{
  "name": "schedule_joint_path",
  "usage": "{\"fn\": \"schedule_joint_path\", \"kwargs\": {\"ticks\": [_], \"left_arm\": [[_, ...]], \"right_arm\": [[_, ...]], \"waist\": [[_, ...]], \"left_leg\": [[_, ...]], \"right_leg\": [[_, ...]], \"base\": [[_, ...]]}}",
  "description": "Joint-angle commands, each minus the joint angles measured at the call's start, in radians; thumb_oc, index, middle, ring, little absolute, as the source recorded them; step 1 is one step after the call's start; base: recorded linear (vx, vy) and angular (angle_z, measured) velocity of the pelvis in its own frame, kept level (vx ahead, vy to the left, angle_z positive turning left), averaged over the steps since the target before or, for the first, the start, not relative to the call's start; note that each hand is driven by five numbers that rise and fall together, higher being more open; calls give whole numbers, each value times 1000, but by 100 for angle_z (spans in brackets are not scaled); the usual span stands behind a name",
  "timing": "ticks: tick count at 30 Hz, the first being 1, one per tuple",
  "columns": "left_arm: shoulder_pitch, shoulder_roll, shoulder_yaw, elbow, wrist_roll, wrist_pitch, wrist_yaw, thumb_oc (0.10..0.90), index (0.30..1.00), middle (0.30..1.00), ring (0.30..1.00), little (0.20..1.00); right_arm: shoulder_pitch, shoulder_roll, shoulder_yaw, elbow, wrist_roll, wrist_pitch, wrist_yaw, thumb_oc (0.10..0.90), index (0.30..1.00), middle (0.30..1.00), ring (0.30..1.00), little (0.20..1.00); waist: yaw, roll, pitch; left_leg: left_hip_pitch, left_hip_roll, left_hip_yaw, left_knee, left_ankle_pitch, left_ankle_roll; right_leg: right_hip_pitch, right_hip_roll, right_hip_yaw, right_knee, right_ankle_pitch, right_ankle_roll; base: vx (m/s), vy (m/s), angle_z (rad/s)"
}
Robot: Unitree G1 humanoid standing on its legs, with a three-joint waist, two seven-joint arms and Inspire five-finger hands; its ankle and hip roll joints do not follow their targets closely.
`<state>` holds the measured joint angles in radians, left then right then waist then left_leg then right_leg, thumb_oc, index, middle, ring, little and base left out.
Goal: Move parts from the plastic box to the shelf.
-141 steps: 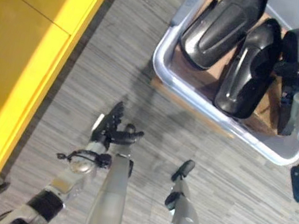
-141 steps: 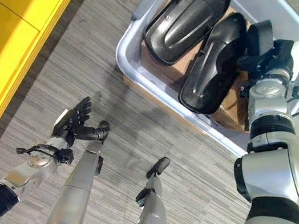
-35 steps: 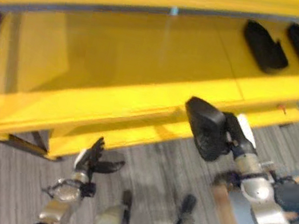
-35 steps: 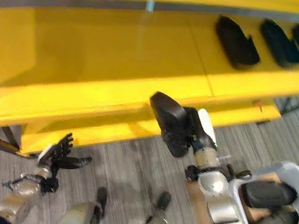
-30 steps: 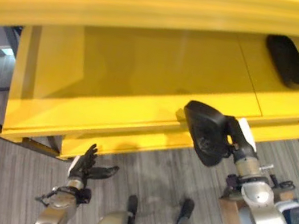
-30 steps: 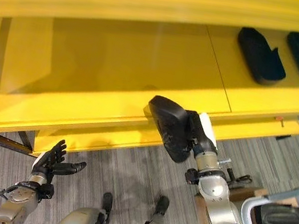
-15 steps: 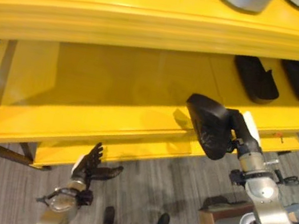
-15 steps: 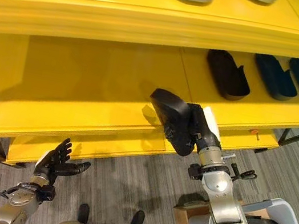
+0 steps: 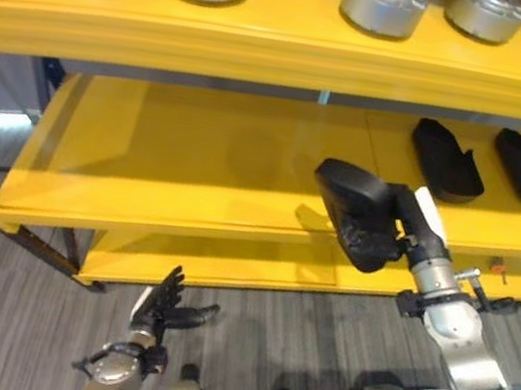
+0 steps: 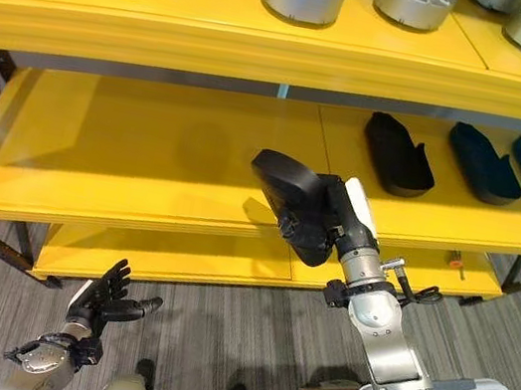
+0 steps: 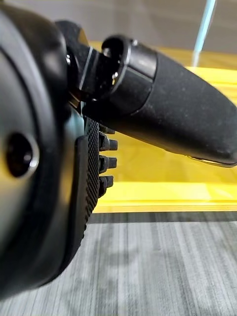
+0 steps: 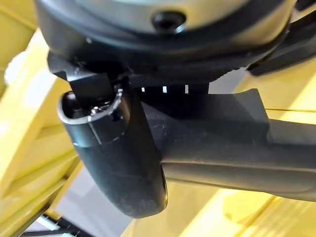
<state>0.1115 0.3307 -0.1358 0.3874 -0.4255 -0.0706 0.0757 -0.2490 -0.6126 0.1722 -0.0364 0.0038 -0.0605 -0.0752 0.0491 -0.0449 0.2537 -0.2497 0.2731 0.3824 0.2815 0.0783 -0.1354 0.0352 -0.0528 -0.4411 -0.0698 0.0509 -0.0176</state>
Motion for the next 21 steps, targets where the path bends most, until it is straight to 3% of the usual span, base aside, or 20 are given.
{"fn": "schedule_joint_path", "kwargs": {"ticks": [1, 2, 3, 4, 15, 18, 21], "left_arm": [[-7, 30, 9, -90, 6, -62, 10, 900, 1000, 1000, 1000, 1000], [-10, 33, 3, -94, 8, -64, 12, 900, 1000, 1000, 1000, 1000], [-9, 33, 3, -93, 8, -64, 12, 900, 1000, 1000, 1000, 1000], [-15, 32, 3, -94, 11, -65, 10, 900, 1000, 1000, 1000, 1000], [-23, 54, 7, -109, 27, -66, 14, 900, 1000, 1000, 1000, 1000], [-25, 60, 9, -117, 28, -63, 15, 900, 1000, 1000, 1000, 1000], [-45, 76, 0, -111, 39, -64, 24, 900, 1000, 1000, 1000, 1000]], "right_arm": [[-66, -12, -84, -107, 11, -108, -64, 400, 300, 300, 300, 300], [-69, 3, -76, -106, 14, -110, -59, 400, 300, 300, 300, 300], [-69, 4, -76, -106, 14, -110, -59, 400, 300, 300, 300, 300], [-62, 14, -79, -104, 16, -111, -57, 400, 300, 300, 300, 300], [-71, 76, -33, -104, -3, -89, -32, 400, 300, 300, 300, 300], [-77, 79, -33, -106, -9, -83, -28, 400, 300, 300, 300, 300], [-80, 82, -35, -127, -18, -87, -30, 400, 300, 300, 300, 300]], "waist": [[6, -22, -70], [16, -23, -73], [16, -25, -74], [17, -24, -77], [27, -48, -109], [30, -54, -103], [19, -59, -63]], "left_leg": [[83, 19, -64, -131, 79, -19], [93, -4, -82, -151, 76, 7], [105, -7, -94, -155, 61, -5], [111, -28, -97, -176, 63, 15], [173, -116, -38, -201, -34, 72], [166, -131, -43, -180, -62, 90], [148, -150, -49, -132, -85, 133]], "right_leg": [[53, -52, 40, 47, -86, 89], [48, -65, 30, 50, -71, 94], [58, -65, 42, 50, -84, 102], [53, -78, 30, 54, -66, 100], [42, -195, 26, 141, -49, 174], [23, -224, 19, 200, -50, 186], [-67, -256, 50, 389, 11, 198]], "base": [[27, 151, -16], [65, 120, -13], [16, 158, -1], [68, 116, -15], [98, 164, 8], [44, 137, 3], [-68, 136, 8]]}}
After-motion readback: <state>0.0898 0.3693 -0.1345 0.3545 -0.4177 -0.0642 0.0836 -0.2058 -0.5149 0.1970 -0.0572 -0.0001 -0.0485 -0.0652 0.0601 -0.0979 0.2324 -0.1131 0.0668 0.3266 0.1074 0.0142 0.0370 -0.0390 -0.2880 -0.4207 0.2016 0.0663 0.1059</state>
